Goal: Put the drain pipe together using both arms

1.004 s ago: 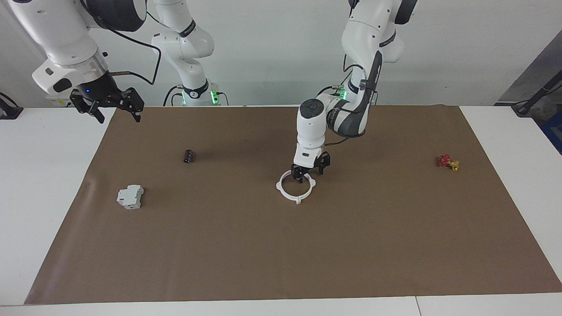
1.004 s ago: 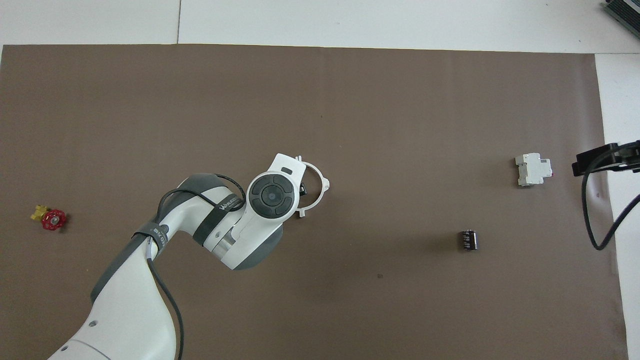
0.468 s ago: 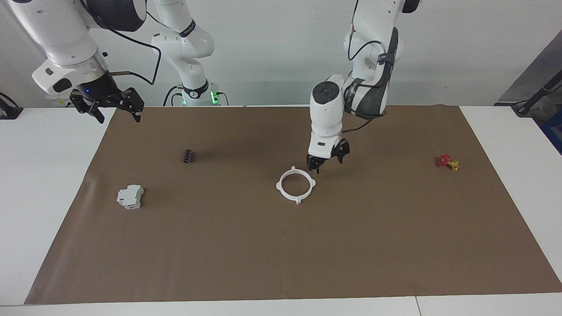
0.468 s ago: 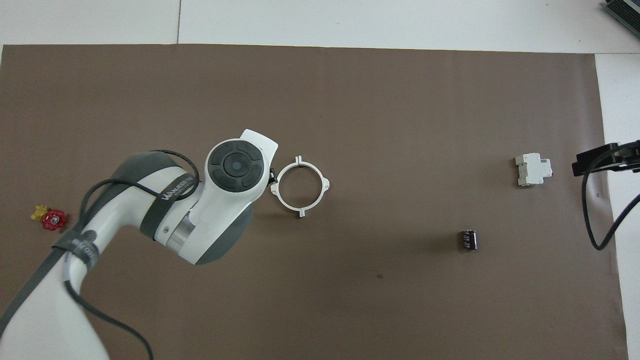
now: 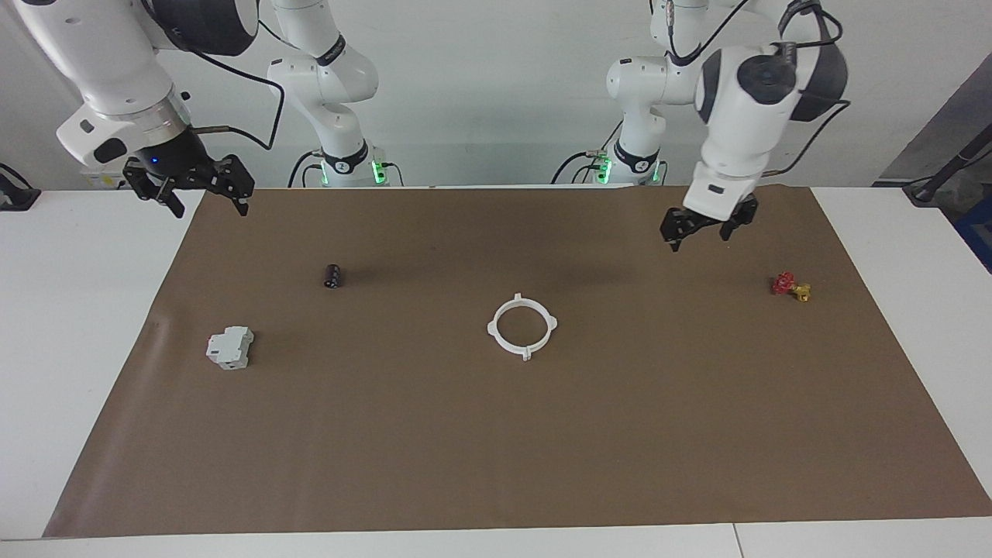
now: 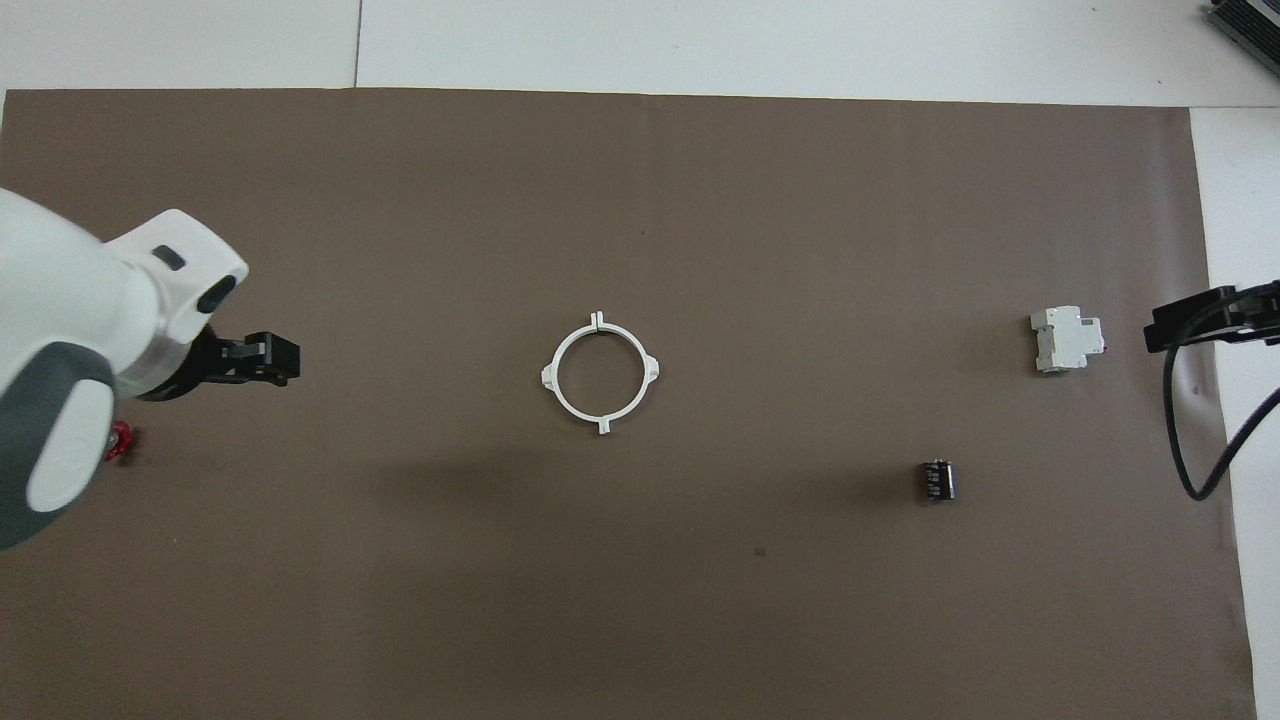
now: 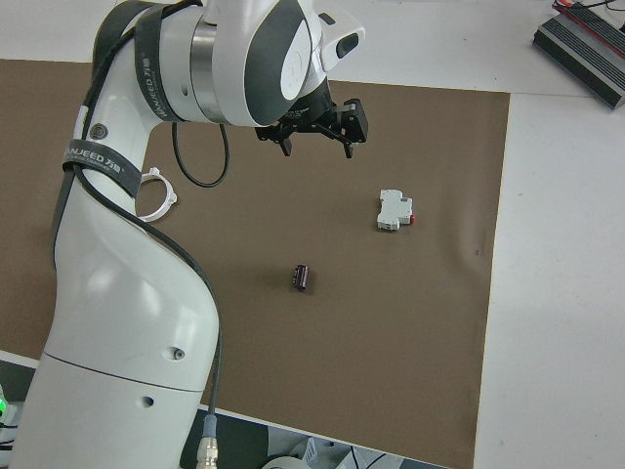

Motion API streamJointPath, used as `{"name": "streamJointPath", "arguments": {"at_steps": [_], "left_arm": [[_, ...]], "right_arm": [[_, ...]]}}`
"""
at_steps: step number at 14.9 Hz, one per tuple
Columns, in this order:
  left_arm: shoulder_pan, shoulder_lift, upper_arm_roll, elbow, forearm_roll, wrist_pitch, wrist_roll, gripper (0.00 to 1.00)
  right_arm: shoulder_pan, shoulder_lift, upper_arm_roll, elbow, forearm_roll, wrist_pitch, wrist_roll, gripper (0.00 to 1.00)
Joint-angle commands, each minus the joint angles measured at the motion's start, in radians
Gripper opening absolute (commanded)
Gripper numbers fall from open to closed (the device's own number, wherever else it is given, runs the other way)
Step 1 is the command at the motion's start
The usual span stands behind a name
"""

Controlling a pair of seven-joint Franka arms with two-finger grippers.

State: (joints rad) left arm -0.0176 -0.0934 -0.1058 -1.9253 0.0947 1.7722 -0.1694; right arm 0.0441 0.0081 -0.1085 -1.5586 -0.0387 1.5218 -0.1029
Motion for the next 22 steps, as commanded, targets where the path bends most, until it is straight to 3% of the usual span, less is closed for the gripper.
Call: {"name": "streamJointPath", "arguments": {"at_steps": [1, 8, 14, 22], "left_arm": [[0.106, -0.026, -0.014, -0.032, -0.026, -0.011, 0.189, 1.0], [0.128, -0.025, -0.015, -0.051, -0.027, 0.078, 0.22, 1.0], [0.123, -0.023, -0.019, -0.041, -0.139, 0.11, 0.22, 1.0], [0.122, -0.049, -0.019, -0.021, -0.139, 0.049, 0.269, 1.0]], "right_arm": [[-0.007, -0.03, 0.007, -0.038, 0.019, 0.029, 0.019, 1.0], [-0.007, -0.03, 0.007, -0.038, 0.02, 0.029, 0.019, 1.0], [-0.007, -0.03, 0.007, -0.038, 0.019, 0.029, 0.019, 1.0], [-0.007, -0.03, 0.007, -0.038, 0.02, 0.029, 0.019, 1.0]]}}
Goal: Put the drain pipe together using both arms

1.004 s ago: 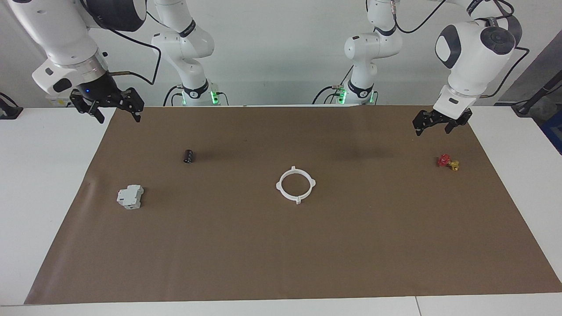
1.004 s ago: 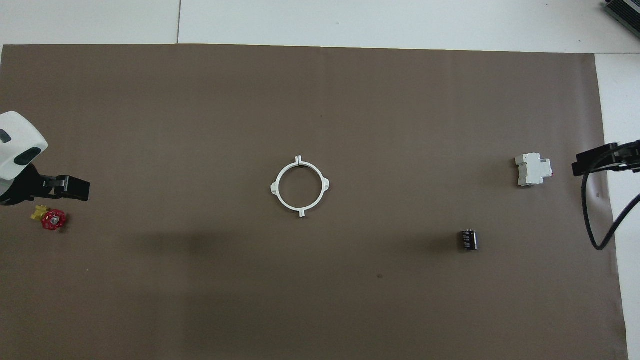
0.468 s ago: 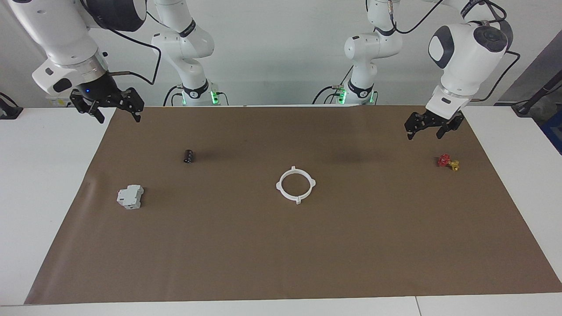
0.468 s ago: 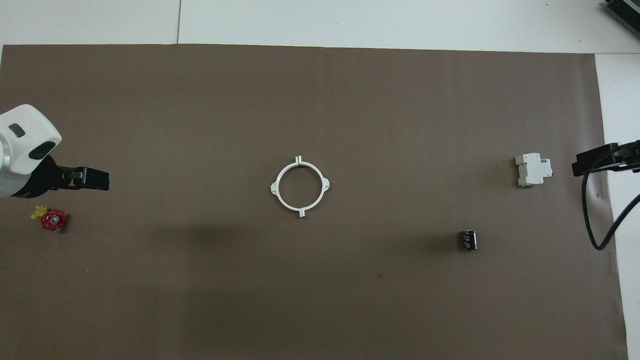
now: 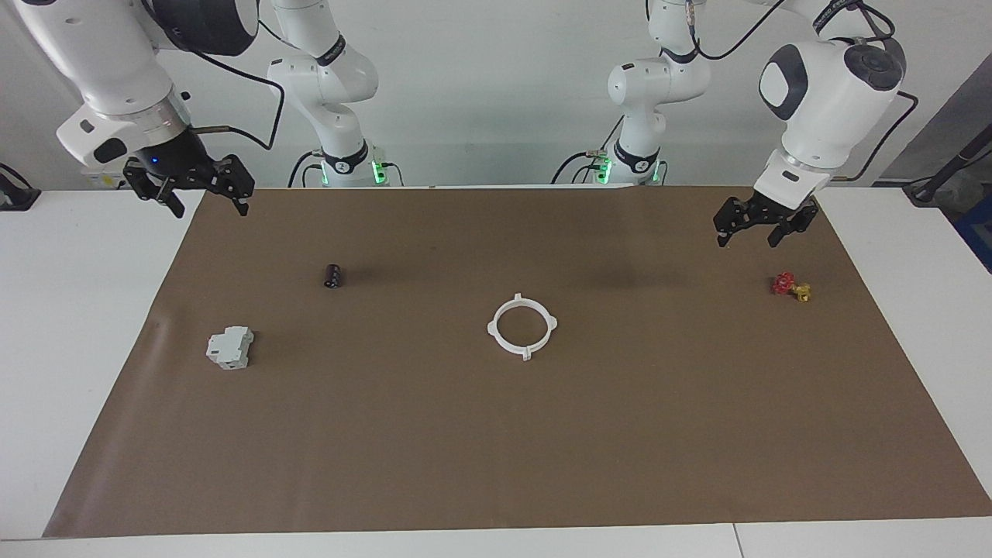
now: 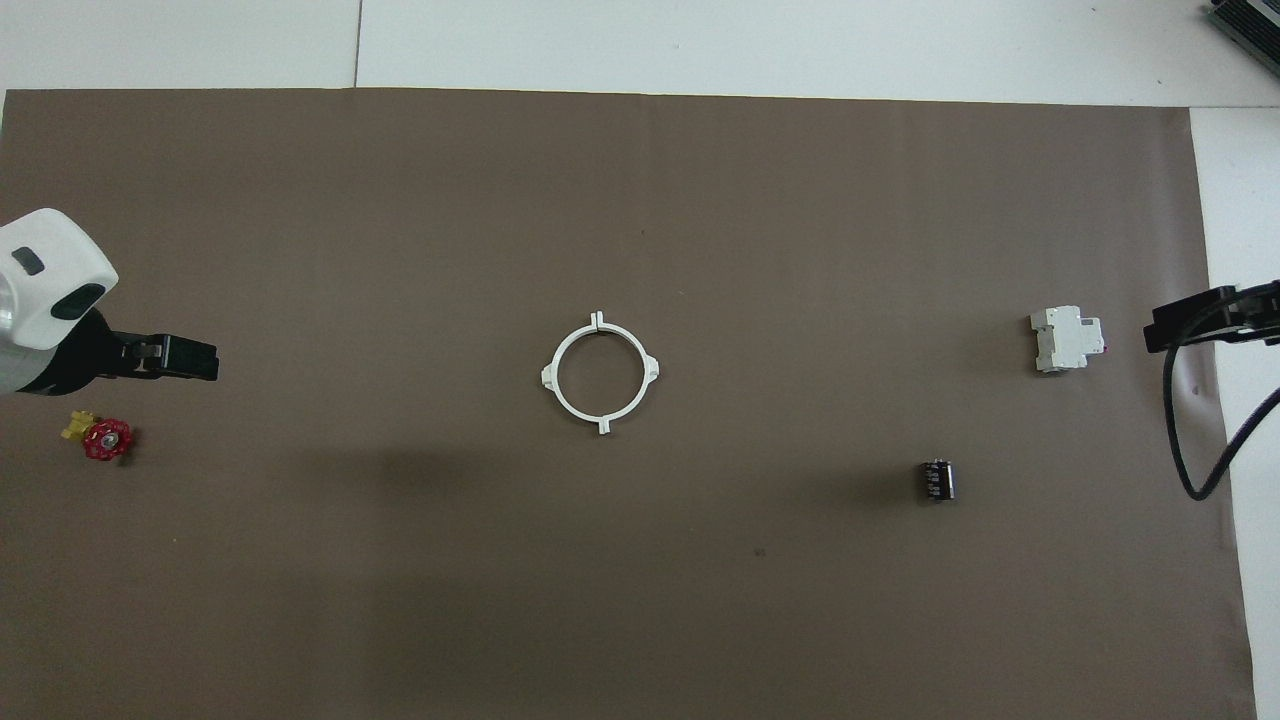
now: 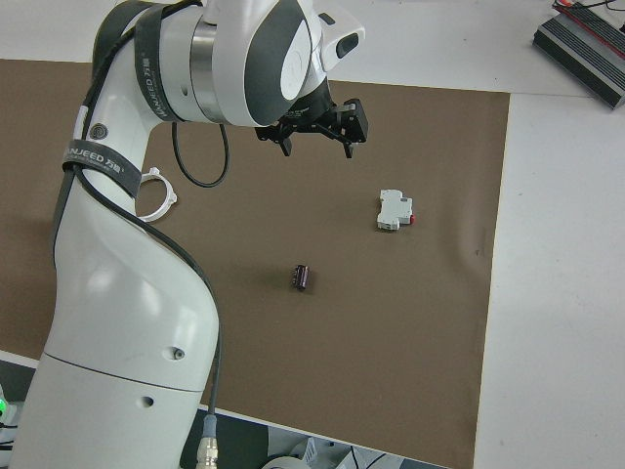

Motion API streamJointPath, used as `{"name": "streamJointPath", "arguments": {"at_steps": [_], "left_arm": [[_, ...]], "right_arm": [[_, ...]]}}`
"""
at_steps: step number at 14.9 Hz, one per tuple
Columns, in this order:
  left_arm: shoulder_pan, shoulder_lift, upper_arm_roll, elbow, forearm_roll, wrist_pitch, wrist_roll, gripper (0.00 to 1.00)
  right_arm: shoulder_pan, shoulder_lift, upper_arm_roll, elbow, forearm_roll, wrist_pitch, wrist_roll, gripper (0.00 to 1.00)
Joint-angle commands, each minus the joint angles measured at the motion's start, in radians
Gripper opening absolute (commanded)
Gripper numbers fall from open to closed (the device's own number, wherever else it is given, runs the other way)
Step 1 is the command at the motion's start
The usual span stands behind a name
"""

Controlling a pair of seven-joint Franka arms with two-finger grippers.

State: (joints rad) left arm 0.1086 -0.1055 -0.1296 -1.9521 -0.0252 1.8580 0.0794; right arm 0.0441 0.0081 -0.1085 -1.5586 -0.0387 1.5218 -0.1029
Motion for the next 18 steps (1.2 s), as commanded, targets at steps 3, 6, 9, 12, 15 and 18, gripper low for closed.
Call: {"name": "streamJointPath", "arguments": {"at_steps": [3, 6, 9, 12, 15, 18], "left_arm": [[0.0, -0.048, 0.008, 0.055, -0.019, -0.127, 0.02, 1.0], [0.003, -0.056, 0.01, 0.097, -0.019, -0.166, 0.026, 1.0], [0.003, 0.038, 0.008, 0.336, -0.006, -0.345, 0.03, 1.0], [0.009, 0.067, 0.008, 0.453, -0.006, -0.442, 0.023, 1.0], [0.019, 0.064, 0.008, 0.435, -0.006, -0.421, 0.022, 1.0], [0.017, 0.026, 0.007, 0.347, -0.006, -0.355, 0.029, 1.0]], "right_arm": [[-0.007, -0.03, 0.007, -0.038, 0.019, 0.029, 0.019, 1.0], [-0.007, -0.03, 0.007, -0.038, 0.02, 0.029, 0.019, 1.0], [-0.007, -0.03, 0.007, -0.038, 0.02, 0.029, 0.019, 1.0], [-0.009, -0.03, 0.007, -0.038, 0.02, 0.031, 0.017, 1.0], [-0.009, -0.03, 0.007, -0.038, 0.019, 0.031, 0.017, 1.0], [-0.009, -0.03, 0.007, -0.038, 0.02, 0.031, 0.017, 1.0]]}}
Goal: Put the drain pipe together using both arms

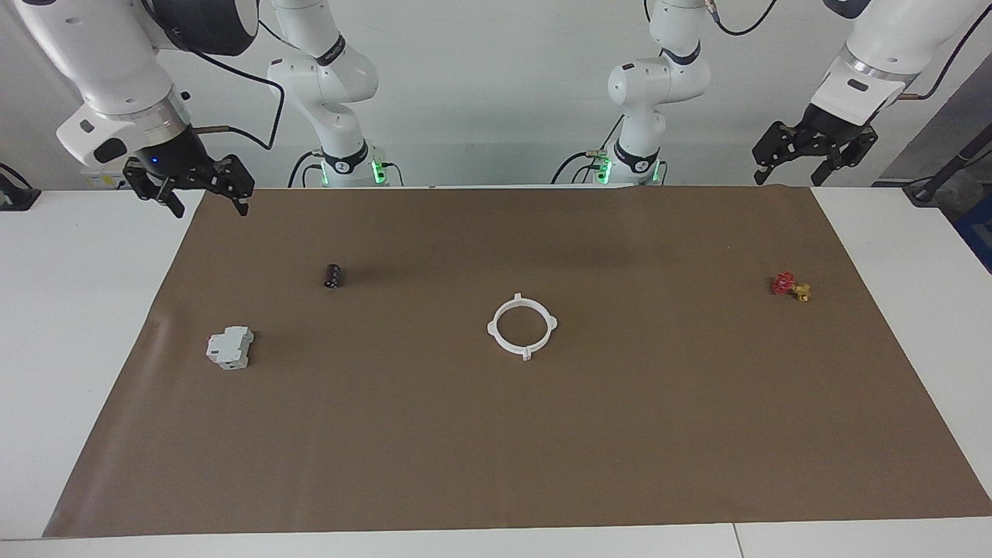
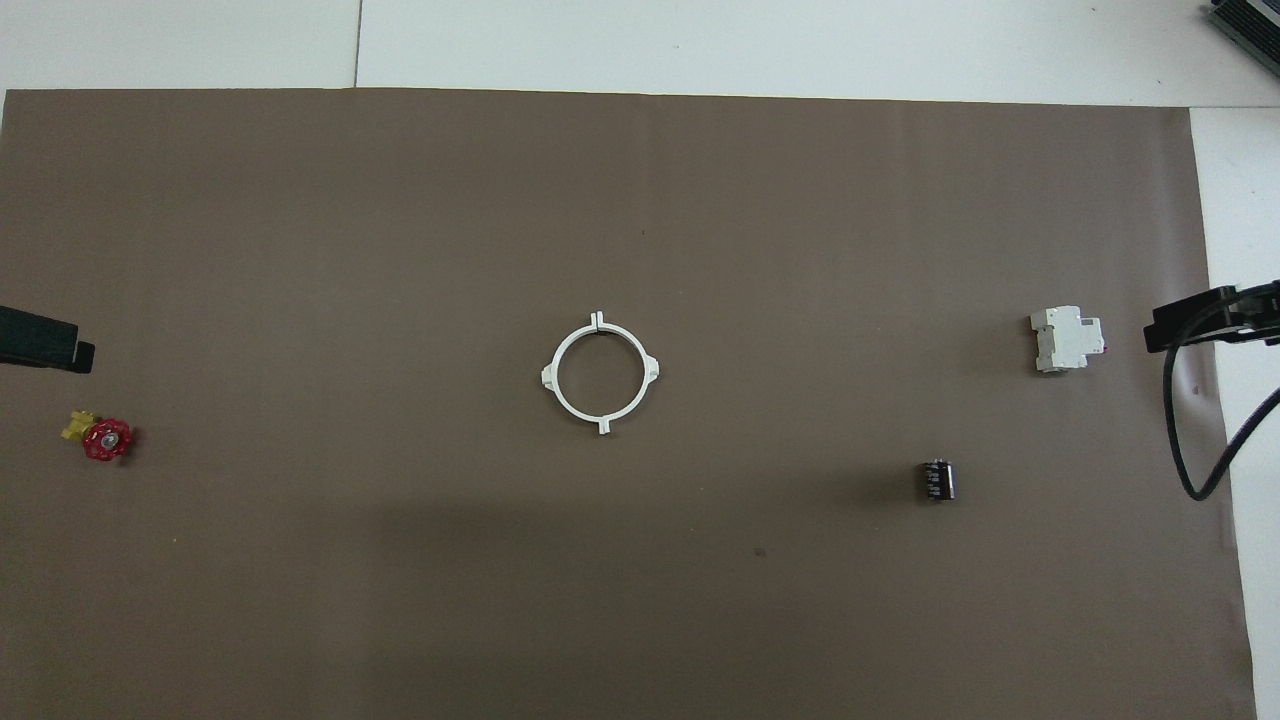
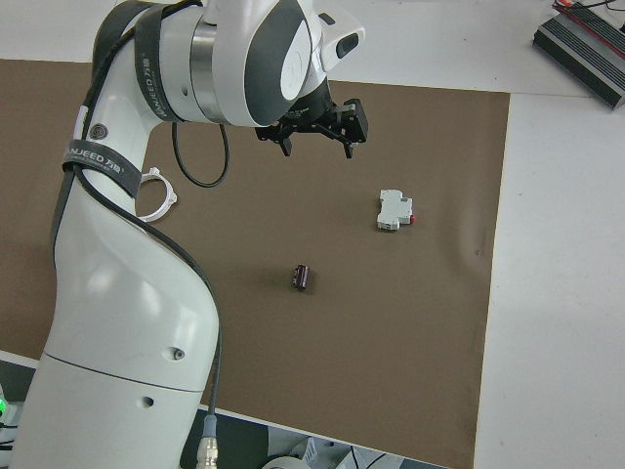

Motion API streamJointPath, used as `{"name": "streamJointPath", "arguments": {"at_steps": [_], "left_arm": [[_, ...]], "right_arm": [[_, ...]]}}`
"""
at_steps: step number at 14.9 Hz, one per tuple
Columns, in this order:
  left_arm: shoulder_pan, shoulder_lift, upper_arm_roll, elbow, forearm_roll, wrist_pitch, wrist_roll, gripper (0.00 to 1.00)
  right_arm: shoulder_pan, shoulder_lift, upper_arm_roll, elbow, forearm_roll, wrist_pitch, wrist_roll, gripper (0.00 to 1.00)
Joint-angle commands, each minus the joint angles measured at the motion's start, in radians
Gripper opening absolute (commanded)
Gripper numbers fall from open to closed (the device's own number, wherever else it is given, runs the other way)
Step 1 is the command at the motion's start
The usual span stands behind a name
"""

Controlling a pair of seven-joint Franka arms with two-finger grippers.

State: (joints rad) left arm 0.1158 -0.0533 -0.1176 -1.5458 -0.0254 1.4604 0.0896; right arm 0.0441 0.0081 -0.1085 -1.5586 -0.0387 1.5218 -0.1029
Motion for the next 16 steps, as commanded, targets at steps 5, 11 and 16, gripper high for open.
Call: {"name": "streamJointPath", "arguments": {"at_steps": [5, 11, 16], "left_arm": [[0.007, -0.043, -0.007, -0.09, -0.008, 0.054, 0.016, 1.0], [0.005, -0.043, -0.007, -0.094, -0.007, 0.061, 0.016, 1.0], [0.005, -0.022, -0.007, -0.082, -0.008, 0.049, 0.016, 1.0]], "right_arm": [[-0.009, -0.03, 0.007, -0.038, 0.02, 0.029, 0.017, 1.0], [-0.007, -0.03, 0.007, -0.038, 0.02, 0.031, 0.02, 1.0], [-0.007, -0.03, 0.007, -0.038, 0.02, 0.031, 0.02, 1.0]]}}
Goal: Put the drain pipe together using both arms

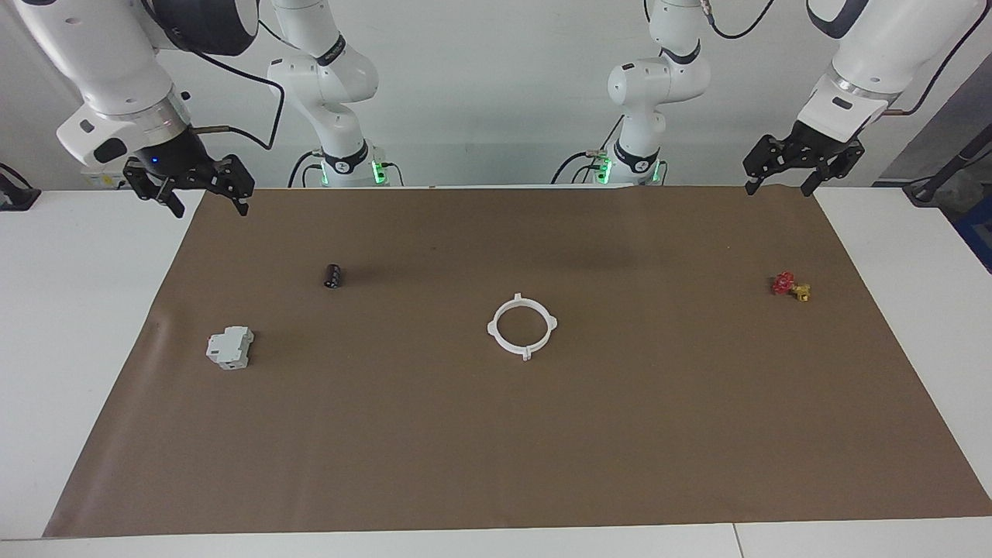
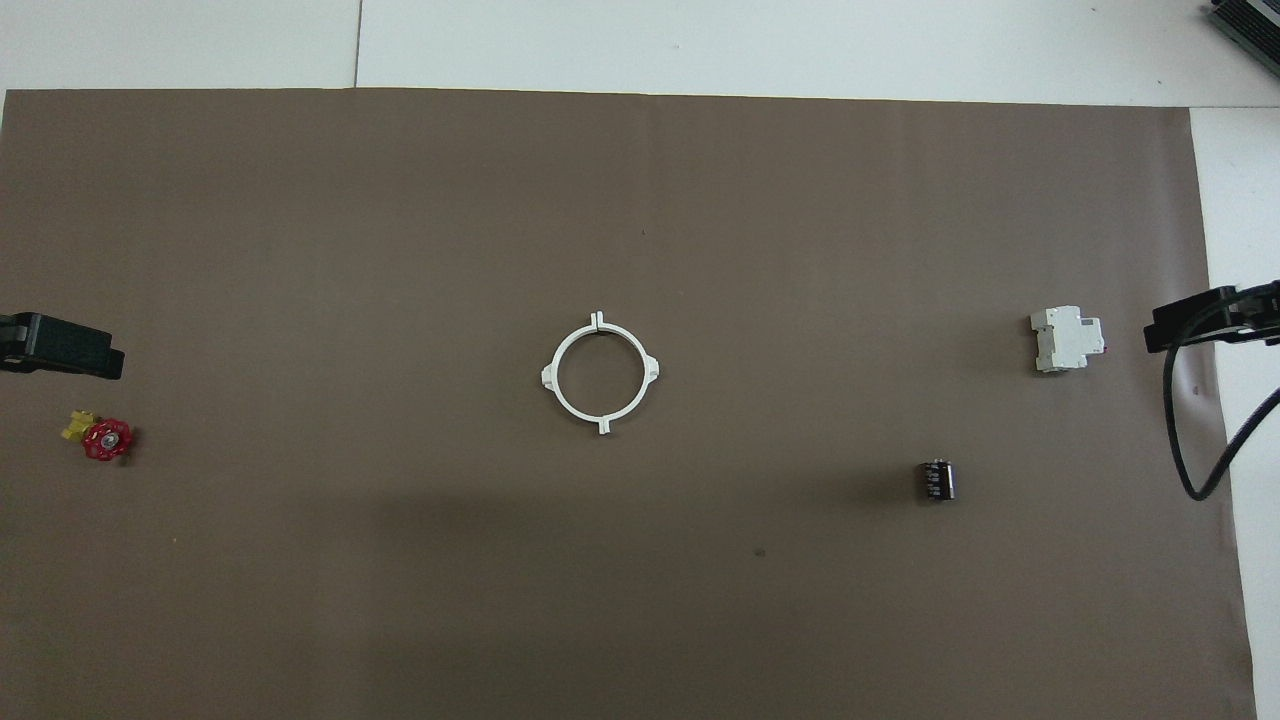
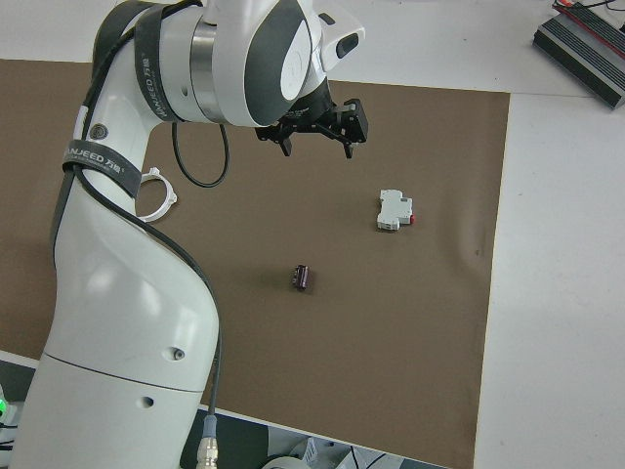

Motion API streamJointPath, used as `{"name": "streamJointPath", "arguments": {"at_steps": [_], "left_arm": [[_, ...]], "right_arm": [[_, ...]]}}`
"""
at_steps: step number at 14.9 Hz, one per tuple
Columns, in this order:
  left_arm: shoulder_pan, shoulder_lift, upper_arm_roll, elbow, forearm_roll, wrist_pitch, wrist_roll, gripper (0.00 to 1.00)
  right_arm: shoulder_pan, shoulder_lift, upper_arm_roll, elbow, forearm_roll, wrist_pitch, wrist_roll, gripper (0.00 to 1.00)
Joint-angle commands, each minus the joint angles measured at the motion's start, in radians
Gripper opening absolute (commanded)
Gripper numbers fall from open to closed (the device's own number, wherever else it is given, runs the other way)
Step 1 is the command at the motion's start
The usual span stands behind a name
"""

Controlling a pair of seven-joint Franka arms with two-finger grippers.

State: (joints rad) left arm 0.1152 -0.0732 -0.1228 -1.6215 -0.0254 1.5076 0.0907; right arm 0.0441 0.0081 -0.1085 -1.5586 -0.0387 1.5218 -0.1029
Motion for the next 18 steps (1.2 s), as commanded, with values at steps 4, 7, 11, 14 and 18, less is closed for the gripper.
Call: {"name": "streamJointPath", "arguments": {"at_steps": [4, 7, 11, 14, 18], "left_arm": [[0.006, 0.003, -0.001, -0.015, -0.008, -0.032, 0.015, 1.0], [0.003, 0.006, -0.001, -0.005, -0.011, -0.032, 0.014, 1.0], [0.004, 0.006, -0.001, -0.005, -0.011, -0.03, 0.014, 1.0], [0.003, 0.006, -0.001, -0.005, -0.008, -0.027, 0.012, 1.0], [0.001, 0.006, -0.001, -0.006, -0.008, -0.027, 0.012, 1.0]], "right_arm": [[-0.007, -0.03, 0.007, -0.038, 0.02, 0.031, 0.02, 1.0], [-0.007, -0.03, 0.007, -0.038, 0.022, 0.031, 0.02, 1.0], [-0.007, -0.03, 0.007, -0.038, 0.026, 0.031, 0.022, 1.0], [-0.007, -0.028, 0.007, -0.037, 0.031, 0.031, 0.022, 1.0], [-0.007, -0.028, 0.007, -0.037, 0.033, 0.031, 0.022, 1.0]]}}
